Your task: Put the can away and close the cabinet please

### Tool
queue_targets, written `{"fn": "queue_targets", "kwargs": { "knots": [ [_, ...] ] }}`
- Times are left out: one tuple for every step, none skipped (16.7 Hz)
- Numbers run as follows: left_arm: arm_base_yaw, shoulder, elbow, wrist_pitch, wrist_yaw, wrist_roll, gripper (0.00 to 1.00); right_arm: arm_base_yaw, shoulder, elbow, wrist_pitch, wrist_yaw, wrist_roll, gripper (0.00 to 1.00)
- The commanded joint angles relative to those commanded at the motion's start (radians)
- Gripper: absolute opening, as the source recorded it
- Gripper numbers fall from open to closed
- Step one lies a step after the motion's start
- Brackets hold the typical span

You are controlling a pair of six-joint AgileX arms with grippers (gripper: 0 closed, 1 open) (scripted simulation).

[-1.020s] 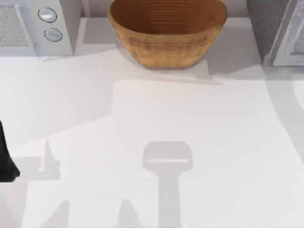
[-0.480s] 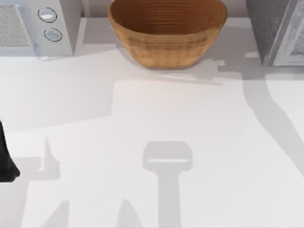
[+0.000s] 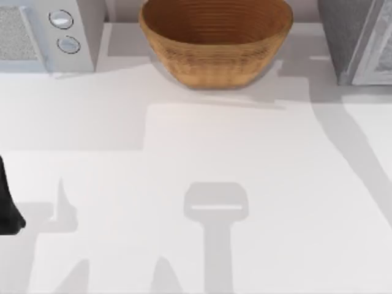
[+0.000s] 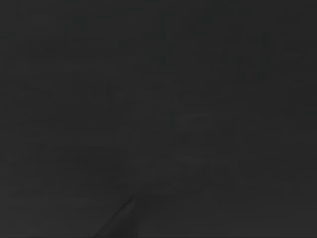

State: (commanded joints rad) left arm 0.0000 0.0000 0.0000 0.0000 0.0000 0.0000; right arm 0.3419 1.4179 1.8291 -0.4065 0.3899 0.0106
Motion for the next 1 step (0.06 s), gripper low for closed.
{"fn": "queue_targets", "kwargs": {
  "knots": [
    [0.000, 0.000, 0.000, 0.000, 0.000, 0.000, 1.00, -0.004, 0.004, 0.004, 0.004, -0.004, 0.000, 1.00]
  ]
}}
